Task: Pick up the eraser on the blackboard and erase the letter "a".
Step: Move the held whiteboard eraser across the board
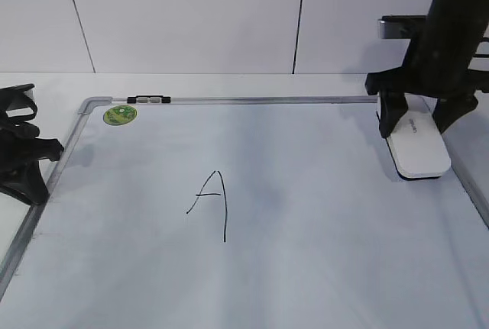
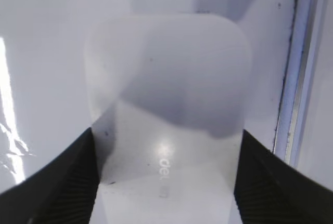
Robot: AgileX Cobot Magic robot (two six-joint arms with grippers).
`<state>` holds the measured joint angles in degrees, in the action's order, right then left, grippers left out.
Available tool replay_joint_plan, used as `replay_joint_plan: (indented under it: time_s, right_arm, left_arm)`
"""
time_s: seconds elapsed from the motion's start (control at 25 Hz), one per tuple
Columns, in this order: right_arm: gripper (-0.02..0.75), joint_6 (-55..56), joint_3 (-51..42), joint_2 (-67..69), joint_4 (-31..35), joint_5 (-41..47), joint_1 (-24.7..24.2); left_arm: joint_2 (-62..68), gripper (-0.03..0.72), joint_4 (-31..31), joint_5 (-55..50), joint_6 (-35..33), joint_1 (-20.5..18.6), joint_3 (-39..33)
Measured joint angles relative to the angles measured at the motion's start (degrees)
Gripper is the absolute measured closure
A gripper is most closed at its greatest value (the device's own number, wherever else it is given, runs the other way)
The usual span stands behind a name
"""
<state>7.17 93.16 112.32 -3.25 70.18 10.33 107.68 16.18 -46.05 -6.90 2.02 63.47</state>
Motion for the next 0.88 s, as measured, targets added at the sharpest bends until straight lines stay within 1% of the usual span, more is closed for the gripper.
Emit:
replay_joint_plan:
  time_s: [0.2, 0.48, 0.6, 0.88]
  right_arm:
    - [0.209, 0.0, -2.5, -0.7, -0.9, 0.0, -0.6]
    - [0.209, 0.1, -4.9, -3.2, -1.1, 0.0, -4.3]
    - [0.209, 0.1, -5.6, -3.8, -1.3, 0.0, -5.1]
    - [0.209, 0.1, -5.9, -3.9, -1.4, 0.0, -5.1]
  left_arm:
    - [0.0, 0.657, 0.0, 0.0, 0.0, 0.0, 0.0]
    - [0.0, 0.657, 0.1, 0.0, 0.0, 0.0, 0.0]
    - [0.0, 0.657, 0.2, 0.0, 0.0, 0.0, 0.0]
    - [0.0, 0.657, 0.5, 0.0, 0.0, 0.0, 0.0]
